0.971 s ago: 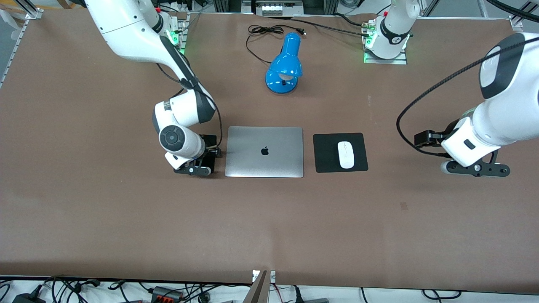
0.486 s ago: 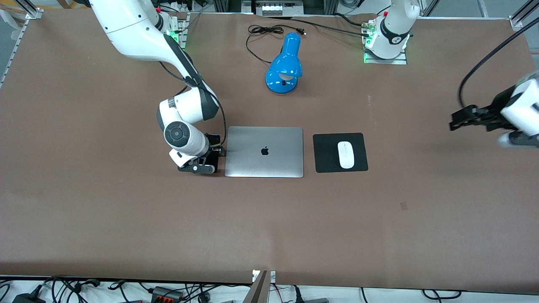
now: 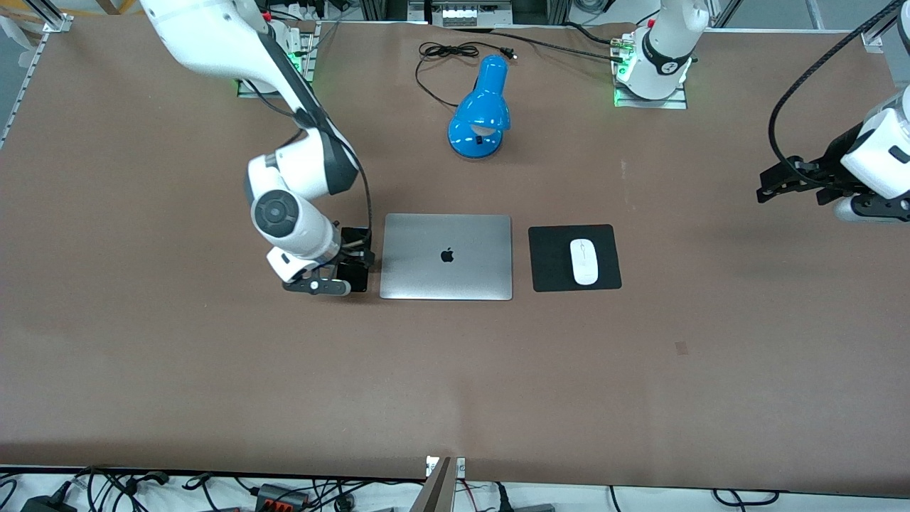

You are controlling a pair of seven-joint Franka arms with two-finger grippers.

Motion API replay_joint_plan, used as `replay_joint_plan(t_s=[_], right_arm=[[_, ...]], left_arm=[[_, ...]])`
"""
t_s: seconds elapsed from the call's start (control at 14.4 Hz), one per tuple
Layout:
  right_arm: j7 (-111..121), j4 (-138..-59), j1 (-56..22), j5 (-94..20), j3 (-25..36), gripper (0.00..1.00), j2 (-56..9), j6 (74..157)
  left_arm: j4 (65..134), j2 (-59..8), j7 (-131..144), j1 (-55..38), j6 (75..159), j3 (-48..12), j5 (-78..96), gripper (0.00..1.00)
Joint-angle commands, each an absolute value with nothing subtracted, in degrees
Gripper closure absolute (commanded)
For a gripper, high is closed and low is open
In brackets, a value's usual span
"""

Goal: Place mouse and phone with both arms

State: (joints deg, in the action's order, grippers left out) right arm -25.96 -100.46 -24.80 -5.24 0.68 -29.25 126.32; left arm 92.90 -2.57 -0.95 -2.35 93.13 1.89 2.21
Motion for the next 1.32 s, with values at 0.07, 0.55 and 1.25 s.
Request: replay_joint_plan(t_s=[0.07,0.55,1.25], right_arm=[[-25.0,-87.5,-20.2,-5.0,0.4,0.0,-27.9,112.0],[-15.4,-75.9,-10.7,-4.8,0.6,0.0,-22.6,98.3],[1.5,-75.3,-0.2,-3.9,3.8,0.0,-15.0,91.3]], left_arm=[[90.9,-2.6,-2.0,-3.2,91.5,1.6,1.2,0.0],[90.4,-2.9,-1.9,-3.1,91.3,1.7,1.3,0.0],[90.3,-3.3,-1.8,-3.2,91.2,1.6,1.3,0.0]])
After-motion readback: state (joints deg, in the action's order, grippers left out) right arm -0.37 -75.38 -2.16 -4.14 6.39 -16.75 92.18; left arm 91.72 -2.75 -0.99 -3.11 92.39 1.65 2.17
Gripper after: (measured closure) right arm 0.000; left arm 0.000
